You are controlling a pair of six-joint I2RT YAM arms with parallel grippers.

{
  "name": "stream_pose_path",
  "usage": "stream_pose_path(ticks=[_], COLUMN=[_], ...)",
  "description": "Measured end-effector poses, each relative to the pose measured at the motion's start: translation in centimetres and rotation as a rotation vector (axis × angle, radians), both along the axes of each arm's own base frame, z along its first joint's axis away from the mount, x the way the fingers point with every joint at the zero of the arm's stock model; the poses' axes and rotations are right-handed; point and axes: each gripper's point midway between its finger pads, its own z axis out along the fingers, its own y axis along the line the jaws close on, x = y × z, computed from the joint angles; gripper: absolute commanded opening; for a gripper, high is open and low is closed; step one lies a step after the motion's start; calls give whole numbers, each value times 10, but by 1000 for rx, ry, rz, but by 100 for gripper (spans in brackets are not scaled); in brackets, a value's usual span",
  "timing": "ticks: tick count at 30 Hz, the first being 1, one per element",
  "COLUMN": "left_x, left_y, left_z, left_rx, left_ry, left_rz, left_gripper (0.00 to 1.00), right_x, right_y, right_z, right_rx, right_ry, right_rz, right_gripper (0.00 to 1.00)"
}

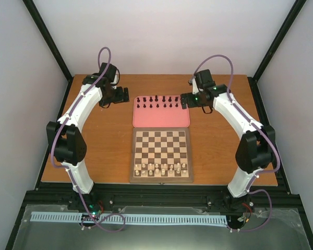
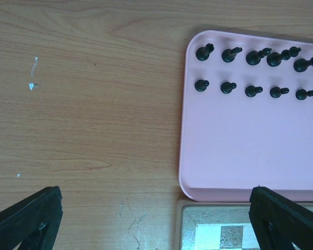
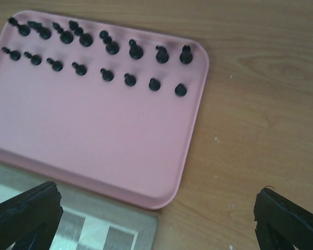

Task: Set up the chess pieces on the board
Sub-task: Pick up the chess piece from the storage box.

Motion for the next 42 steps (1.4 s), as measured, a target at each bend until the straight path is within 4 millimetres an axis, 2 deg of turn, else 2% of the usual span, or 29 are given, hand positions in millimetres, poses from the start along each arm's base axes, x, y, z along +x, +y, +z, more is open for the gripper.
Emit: stream_pose_path(ticks=[4,6,7,8,10,15,19,22,24,31,42], left_x=[-1,-1,-2,-2,-4,-7,-8,-8,-7,-7,-5], left_y=[0,1,1,1,2,2,2,3,3,3,2], left_z=[0,0,0,2,3,-1,-3,-3,-4,-7,-23], left_rx=[2,4,4,4,5,7,8,11,13,15,23], left_ry=[4,4,3,1,-1,8,15,14,15,24,61], left_rz=[1,2,2,2,1,-1,-2,-2,-1,-2,-2], left_gripper=[100,100,100,100,100,100,100,100,100,100,100], right_x=[26,39,46,53,72,103,126,139,146,151,151], right_y=[4,8,10,13,19,29,31,32,33,26,25], right_z=[-11,-19,-22,-27,-36,-62,-70,-74,-77,-96,-124], right_rx=[-37,-44,-48,-49,-44,-54,-76,-88,-91,-97,-99], right_ry=[-5,2,1,5,7,20,-2,-16,-21,10,59], right_rz=[-2,-4,1,0,-10,-21,-37,-44,-46,-71,-67], right_gripper=[86,71,59,51,44,43,42,36,35,29,29])
